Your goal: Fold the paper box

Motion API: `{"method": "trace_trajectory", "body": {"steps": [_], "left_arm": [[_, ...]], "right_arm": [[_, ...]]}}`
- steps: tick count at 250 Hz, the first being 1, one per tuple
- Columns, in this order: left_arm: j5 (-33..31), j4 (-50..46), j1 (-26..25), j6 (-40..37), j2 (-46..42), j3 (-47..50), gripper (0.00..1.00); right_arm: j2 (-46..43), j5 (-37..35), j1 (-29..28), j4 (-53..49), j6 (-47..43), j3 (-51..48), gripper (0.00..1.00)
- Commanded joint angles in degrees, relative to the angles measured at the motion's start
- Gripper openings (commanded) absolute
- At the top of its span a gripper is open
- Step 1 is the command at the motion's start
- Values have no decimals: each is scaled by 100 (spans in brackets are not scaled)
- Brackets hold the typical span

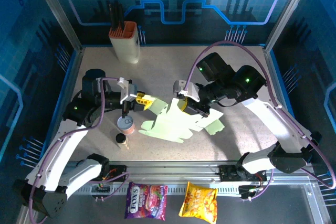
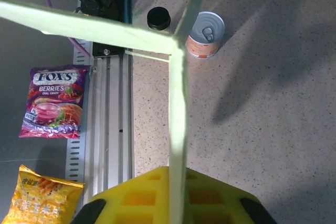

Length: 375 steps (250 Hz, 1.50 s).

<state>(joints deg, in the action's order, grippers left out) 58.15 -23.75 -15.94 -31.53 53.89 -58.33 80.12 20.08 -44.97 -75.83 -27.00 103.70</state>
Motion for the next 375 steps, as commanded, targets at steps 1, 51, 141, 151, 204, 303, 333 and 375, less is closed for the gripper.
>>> {"method": "trace_trajectory", "body": {"steps": [1, 51, 141, 151, 204, 303, 333, 375], "left_arm": [[-270, 305, -36, 146, -112, 80, 31], [-1618, 1039, -25, 1405, -287, 191, 68], [-2683, 791, 306, 3566, 228, -478, 74], [-2563, 871, 308, 3702, 300, -466, 74], [-2314, 1342, 299, 4478, 652, -72, 70], [-2198, 1660, -75, 5033, 1449, 665, 64], [-2469, 1546, -322, 5091, 1739, 743, 62], [-2684, 1452, -494, 5518, 1950, 974, 56]], "right_arm": [[-61, 4, -12, 47, 61, -108, 3], [-255, 392, 543, 744, 554, -426, 0], [-1056, 1947, 2513, 4841, 4575, -2820, 0], [-1092, 1937, 2642, 5285, 5076, -3115, 0], [-673, 1929, 2990, 6048, 6663, -3892, 0], [394, 2322, 2969, 6361, 6850, -4661, 0], [571, 2270, 2968, 5829, 6401, -4611, 0], [678, 1839, 2917, 4751, 5510, -4361, 0]]}}
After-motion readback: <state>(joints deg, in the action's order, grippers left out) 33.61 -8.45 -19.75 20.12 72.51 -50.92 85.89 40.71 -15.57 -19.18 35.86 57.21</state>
